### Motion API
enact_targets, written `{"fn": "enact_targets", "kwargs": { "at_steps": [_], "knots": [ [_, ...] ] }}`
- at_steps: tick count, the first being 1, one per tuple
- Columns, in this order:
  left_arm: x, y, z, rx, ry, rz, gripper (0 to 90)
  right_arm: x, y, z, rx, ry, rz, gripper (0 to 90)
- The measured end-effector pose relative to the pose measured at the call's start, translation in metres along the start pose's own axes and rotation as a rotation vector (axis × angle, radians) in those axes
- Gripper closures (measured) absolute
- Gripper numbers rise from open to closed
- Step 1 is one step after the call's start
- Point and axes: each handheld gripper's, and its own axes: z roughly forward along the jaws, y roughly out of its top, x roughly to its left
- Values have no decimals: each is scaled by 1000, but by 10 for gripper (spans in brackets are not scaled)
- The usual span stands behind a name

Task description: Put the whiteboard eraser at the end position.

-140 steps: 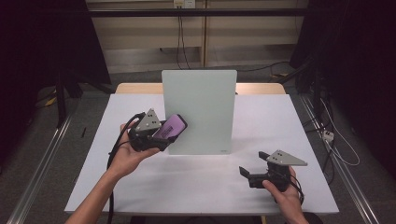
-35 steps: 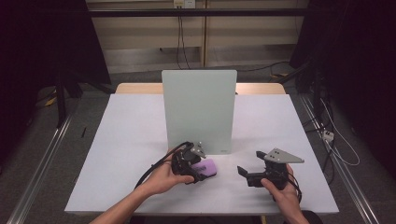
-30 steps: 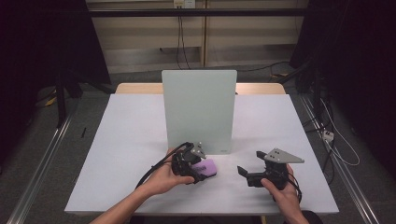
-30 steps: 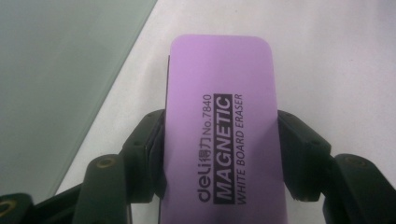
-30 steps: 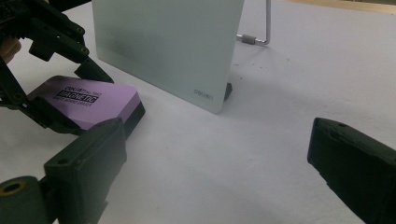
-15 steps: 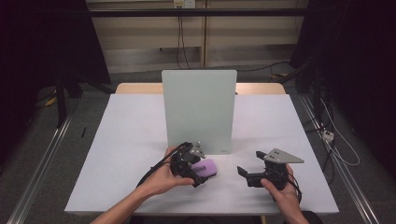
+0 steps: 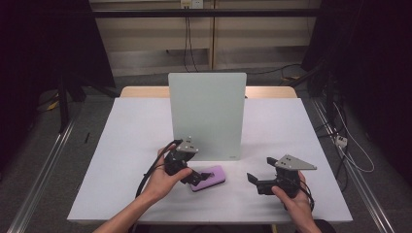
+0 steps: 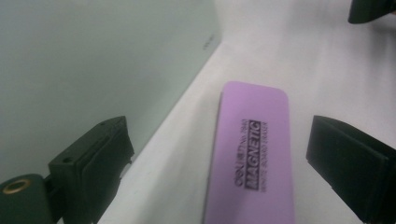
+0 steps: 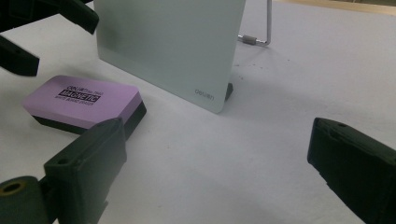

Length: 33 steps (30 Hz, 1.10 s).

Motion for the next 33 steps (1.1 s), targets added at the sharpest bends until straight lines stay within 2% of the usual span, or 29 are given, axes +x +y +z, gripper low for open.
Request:
{"fn": "enact_targets", "kwargs": {
  "at_steps": [2,3,7,10,12,15,17,24,27,30,32,33],
  "knots": [
    [3,-6,-8,-43,67,-18,68,0,0,0,0,0,0,44],
    [4,-11,-13,-55,86,-29,74,0,0,0,0,0,0,44],
    [11,-29,-28,-124,115,-88,75,0,0,0,0,-2,0,44],
    [16,-41,-43,-164,180,-102,75,0,0,1,0,-4,0,44],
    [19,-48,-51,-180,184,-125,74,1,0,1,0,-3,0,44],
    [18,-61,-63,-194,217,-140,74,1,0,0,-1,-5,1,44],
    [18,-69,-69,-206,220,-154,74,1,0,0,0,-6,2,44],
    [20,-98,-94,-242,286,-219,71,1,0,1,1,-11,1,44],
    [21,-108,-101,-286,312,-245,70,0,0,1,0,-14,3,44],
    [20,-116,-104,-314,343,-253,67,0,0,0,2,-20,4,44],
    [20,-120,-107,-318,331,-267,66,0,0,0,2,-24,6,44],
    [20,-123,-109,-322,340,-268,64,0,-1,-1,2,-22,6,44]
  ]
}}
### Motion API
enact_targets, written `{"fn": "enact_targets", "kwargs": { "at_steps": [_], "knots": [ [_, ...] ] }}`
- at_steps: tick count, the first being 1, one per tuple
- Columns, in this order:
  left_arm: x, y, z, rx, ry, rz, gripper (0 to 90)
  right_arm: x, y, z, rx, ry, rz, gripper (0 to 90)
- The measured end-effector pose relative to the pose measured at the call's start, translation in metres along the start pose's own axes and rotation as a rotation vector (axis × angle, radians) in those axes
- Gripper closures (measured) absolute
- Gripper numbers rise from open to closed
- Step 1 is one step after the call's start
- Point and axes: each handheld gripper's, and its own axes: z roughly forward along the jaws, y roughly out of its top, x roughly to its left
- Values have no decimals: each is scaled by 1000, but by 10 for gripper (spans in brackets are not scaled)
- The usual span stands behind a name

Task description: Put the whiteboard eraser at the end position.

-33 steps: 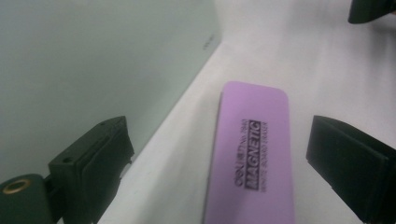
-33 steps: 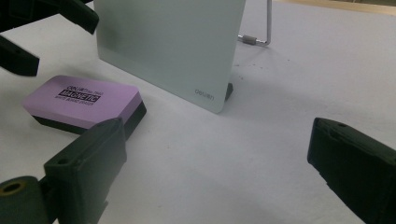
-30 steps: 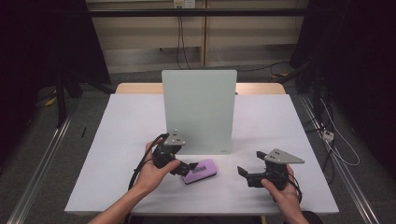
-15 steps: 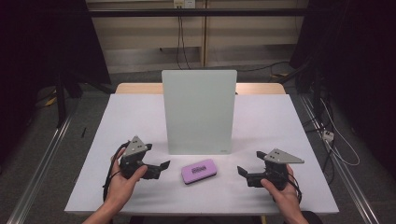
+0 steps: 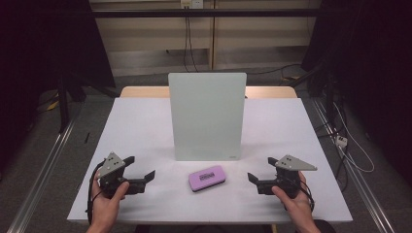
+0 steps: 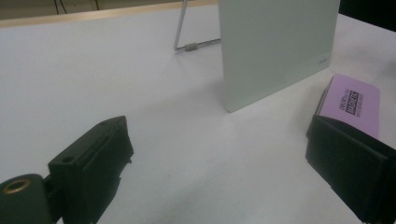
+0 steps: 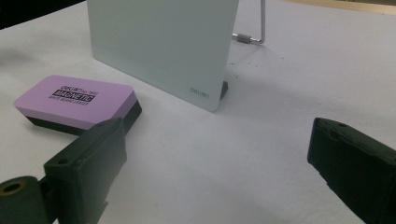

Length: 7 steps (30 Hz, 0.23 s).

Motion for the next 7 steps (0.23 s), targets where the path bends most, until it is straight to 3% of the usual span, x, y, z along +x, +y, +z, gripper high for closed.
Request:
{"fn": "enact_targets", "kwargs": {
  "at_steps": [2,7],
  "knots": [
    [3,-2,-3,-9,29,-12,59,0,0,-1,2,3,-4,44],
    [4,-3,0,-7,21,-14,58,-1,0,1,7,-5,5,44]
  ]
}}
